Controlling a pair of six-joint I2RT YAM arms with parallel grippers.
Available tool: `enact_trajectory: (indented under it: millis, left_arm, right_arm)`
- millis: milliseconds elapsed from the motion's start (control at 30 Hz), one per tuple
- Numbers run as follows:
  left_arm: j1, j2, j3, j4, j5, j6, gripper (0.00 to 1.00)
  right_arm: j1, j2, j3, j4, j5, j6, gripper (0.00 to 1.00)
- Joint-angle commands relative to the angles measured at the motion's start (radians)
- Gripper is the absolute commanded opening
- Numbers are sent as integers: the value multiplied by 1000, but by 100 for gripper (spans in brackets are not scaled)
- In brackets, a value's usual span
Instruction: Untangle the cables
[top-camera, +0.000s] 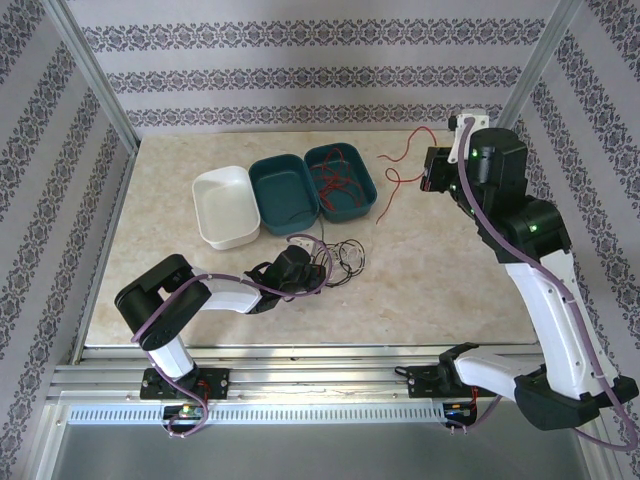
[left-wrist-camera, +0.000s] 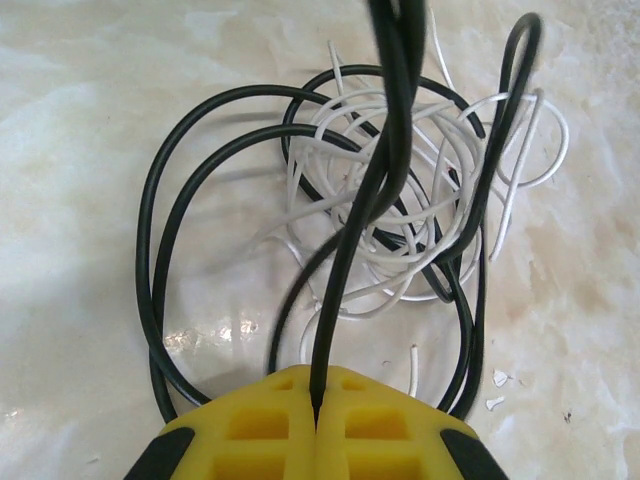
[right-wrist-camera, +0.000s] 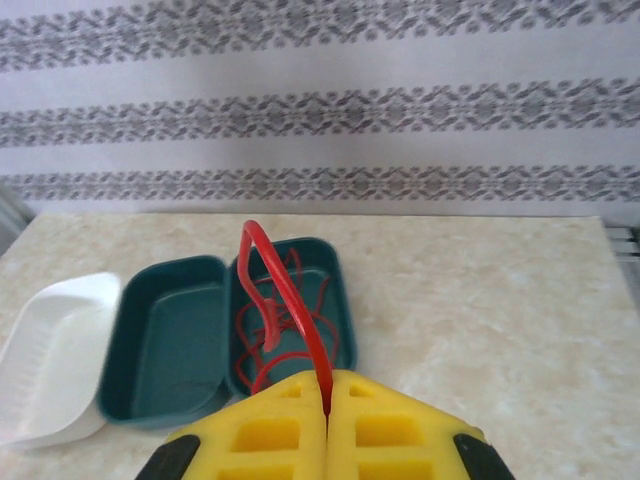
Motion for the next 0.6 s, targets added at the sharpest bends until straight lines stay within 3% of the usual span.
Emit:
enact_trajectory:
  millis: [0, 333, 567]
  left_arm:
    - [-12, 4, -4, -25, 16, -14, 0]
    - [-13, -63, -44, 44, 78, 67, 0]
    - [-15, -148, -96, 55, 221, 129, 0]
  right_arm:
    - [-27, 10, 30, -22, 83, -37, 0]
    - [-50, 49, 36, 13, -34, -8, 0]
    - [-45, 94, 43, 77, -149, 26, 0]
